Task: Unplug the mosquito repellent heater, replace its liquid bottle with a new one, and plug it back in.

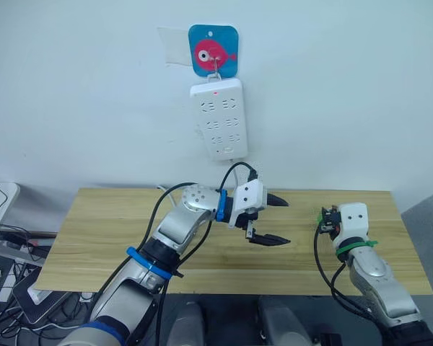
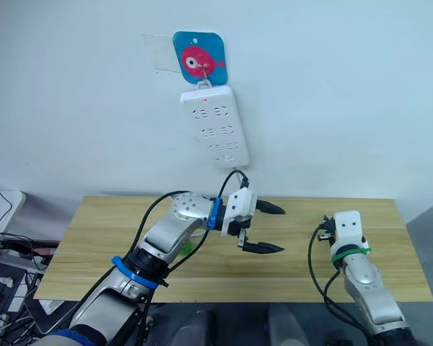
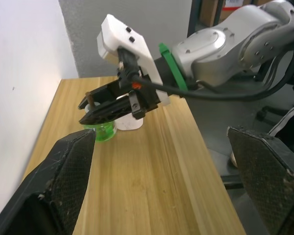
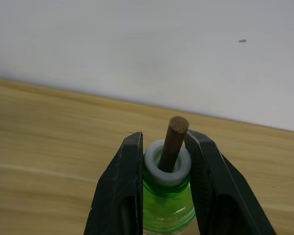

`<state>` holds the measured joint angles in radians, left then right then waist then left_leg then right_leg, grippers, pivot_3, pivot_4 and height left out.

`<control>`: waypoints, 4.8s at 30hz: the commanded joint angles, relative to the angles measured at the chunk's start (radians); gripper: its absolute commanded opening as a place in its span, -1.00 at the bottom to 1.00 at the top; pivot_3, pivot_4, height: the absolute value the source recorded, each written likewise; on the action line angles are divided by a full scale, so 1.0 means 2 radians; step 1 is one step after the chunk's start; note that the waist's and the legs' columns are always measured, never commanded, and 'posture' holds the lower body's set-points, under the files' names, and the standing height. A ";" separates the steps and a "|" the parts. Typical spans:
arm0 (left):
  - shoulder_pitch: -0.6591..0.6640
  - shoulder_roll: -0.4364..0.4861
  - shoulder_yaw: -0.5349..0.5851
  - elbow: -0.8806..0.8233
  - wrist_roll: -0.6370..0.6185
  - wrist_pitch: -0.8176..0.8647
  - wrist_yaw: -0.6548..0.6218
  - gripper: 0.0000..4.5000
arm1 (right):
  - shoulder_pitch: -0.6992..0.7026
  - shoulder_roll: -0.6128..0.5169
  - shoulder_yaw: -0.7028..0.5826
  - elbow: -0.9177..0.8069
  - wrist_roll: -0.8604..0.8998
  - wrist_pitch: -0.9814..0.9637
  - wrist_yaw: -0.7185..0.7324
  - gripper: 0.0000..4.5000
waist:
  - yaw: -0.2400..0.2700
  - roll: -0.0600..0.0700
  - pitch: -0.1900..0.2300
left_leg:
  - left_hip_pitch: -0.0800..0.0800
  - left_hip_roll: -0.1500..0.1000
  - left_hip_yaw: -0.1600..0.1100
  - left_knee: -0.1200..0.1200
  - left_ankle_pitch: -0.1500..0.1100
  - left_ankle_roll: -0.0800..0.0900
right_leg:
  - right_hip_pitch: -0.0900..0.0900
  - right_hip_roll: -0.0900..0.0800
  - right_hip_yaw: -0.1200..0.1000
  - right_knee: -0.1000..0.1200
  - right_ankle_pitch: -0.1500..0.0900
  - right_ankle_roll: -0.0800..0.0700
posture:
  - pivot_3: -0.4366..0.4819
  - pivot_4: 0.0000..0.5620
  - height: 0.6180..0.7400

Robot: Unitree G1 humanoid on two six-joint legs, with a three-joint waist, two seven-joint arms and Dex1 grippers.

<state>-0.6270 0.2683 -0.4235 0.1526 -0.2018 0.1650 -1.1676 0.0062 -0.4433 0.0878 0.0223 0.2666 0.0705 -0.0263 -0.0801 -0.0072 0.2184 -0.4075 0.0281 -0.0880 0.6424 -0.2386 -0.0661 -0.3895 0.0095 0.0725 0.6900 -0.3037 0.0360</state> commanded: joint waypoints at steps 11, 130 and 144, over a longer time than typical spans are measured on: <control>0.007 0.009 0.018 -0.013 0.014 -0.031 0.017 1.00 | -0.049 0.060 -0.040 0.134 -0.074 -0.082 0.037 -0.62 | 0.009 0.000 0.000 | 0.001 0.000 0.000 0.000 0.000 0.000 | 0.000 -0.001 0.000 0.001 0.000 0.000 | -0.06 -0.41 1.00; 0.182 0.006 0.236 0.423 0.055 -0.405 0.192 0.01 | 0.030 -0.125 -0.029 -0.378 0.080 0.259 0.353 1.00 | 0.011 -0.007 -0.003 | 0.005 0.000 -0.001 -0.001 0.000 0.000 | 0.003 -0.001 -0.002 0.004 -0.003 -0.002 | -0.17 -0.20 1.00; 0.037 0.067 0.099 0.121 0.010 -0.122 -0.071 0.01 | -0.024 -0.031 0.061 -0.375 0.066 0.299 0.287 1.00 | 0.010 -0.007 -0.002 | 0.004 0.000 -0.003 -0.001 0.000 0.000 | 0.003 0.000 -0.003 0.003 -0.003 -0.002 | -0.17 -0.29 1.00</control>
<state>-0.5417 0.4094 -0.1891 0.4136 -0.1599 -0.1314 -1.2469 -0.0215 -0.5275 0.1897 -0.7144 0.4091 0.6637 0.5809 -0.0606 -0.0218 0.2147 -0.4003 0.0280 -0.0930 0.6412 -0.2388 -0.0665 -0.3841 0.0094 0.0672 0.6960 -0.3087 0.0325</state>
